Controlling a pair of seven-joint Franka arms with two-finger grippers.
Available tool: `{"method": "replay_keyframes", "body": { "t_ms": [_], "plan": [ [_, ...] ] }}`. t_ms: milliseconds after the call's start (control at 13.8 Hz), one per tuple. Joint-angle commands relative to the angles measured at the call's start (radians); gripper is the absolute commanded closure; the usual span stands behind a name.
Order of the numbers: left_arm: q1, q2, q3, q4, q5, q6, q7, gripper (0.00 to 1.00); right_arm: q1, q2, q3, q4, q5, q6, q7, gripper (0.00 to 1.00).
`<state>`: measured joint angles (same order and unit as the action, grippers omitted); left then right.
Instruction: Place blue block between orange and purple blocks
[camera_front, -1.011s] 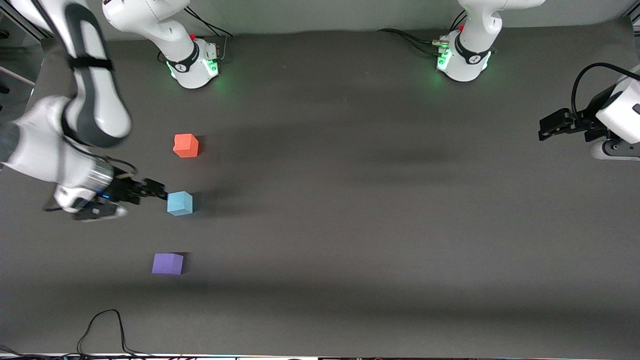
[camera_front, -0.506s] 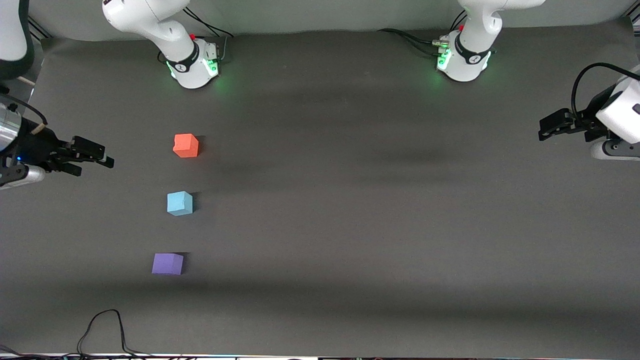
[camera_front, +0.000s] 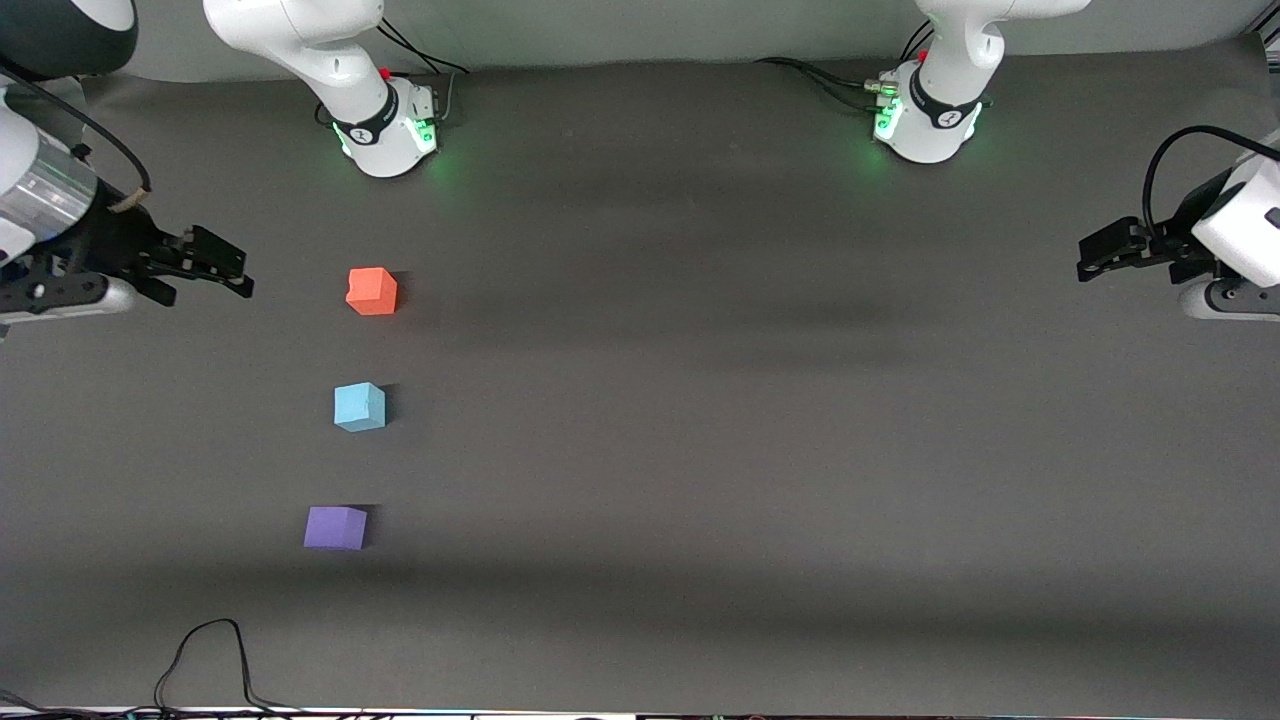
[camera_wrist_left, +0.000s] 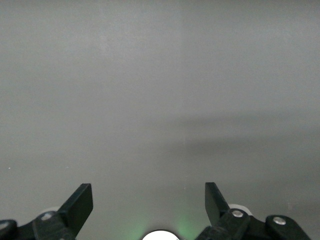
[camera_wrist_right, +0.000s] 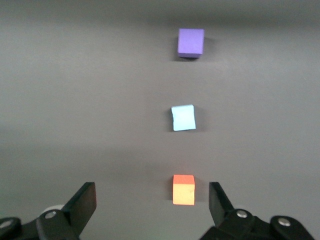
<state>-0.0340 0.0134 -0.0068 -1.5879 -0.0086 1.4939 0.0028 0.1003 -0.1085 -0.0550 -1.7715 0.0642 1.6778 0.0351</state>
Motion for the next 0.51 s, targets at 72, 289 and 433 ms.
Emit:
{"method": "replay_keyframes", "body": {
  "t_ms": [72, 289, 433],
  "plan": [
    [-0.010, -0.003, 0.004, 0.002, 0.015, 0.006, -0.007, 0.00, -0.024, -0.042, 0.017, -0.048, -0.024, 0.017, -0.003, 0.00],
    [-0.010, -0.003, 0.004, 0.002, 0.015, 0.008, -0.007, 0.00, -0.021, -0.027, 0.017, -0.049, -0.026, 0.028, -0.003, 0.00],
    [-0.010, -0.003, 0.004, 0.000, 0.015, 0.008, -0.007, 0.00, -0.025, -0.011, 0.012, -0.049, -0.030, 0.037, -0.003, 0.00]
  ]
}}
